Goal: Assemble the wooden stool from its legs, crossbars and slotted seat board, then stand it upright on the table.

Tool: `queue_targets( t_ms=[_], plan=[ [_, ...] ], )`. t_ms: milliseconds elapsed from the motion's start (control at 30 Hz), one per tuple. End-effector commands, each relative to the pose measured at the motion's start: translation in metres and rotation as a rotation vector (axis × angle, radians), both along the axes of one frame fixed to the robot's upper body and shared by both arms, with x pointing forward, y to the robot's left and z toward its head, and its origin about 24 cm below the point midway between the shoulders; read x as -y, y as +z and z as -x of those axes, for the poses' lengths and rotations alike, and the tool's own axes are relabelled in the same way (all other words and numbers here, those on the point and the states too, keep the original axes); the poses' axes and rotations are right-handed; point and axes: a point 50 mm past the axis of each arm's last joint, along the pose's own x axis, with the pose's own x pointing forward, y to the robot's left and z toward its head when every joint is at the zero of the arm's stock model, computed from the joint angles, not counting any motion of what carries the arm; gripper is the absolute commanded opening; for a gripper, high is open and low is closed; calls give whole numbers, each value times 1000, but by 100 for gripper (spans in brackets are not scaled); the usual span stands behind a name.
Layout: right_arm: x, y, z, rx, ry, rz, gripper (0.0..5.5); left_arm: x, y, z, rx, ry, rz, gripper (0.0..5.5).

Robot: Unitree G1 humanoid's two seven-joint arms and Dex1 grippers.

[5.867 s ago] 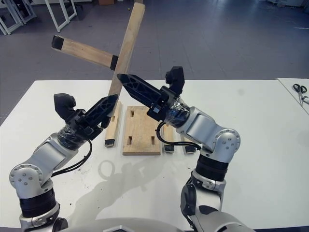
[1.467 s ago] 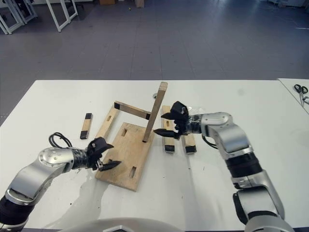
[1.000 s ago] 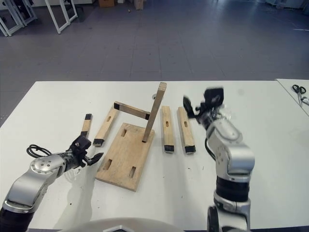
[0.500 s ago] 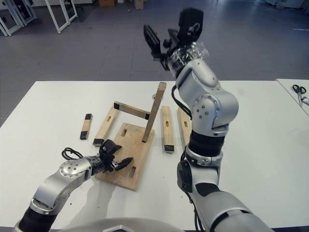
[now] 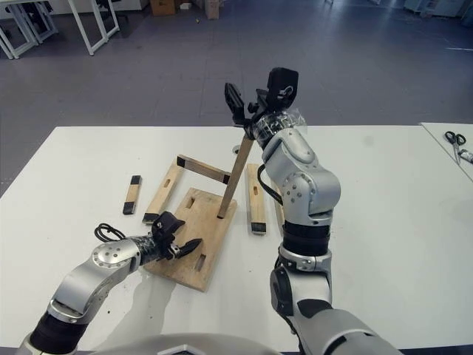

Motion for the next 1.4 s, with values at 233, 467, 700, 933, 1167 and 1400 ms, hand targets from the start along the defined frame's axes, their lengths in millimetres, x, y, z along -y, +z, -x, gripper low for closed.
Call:
queue_targets(
  t_ms=[233,467,700,933,1167,1400],
  plan=[
    [92,-39,26,-86,-291,298,393,-25,36,-10,61,215,169,375],
    [104,-154,91,-427,-171,491,393,-94,41,-12,114,466,35,375],
    [98,-181,93,-482,-100,542,393,-108,-5,-5,-9,488,-122,375],
    [108,-208,96,-549,-90,661,358,-89,-36,28,-178,289,-229,375],
    [127,-163,68,-433,-211,620,226,-44,-6,46,-298,10,-80,375],
    [109,-67,45,-94,-154,452,201,-59,31,11,-188,99,13,375]
  ],
)
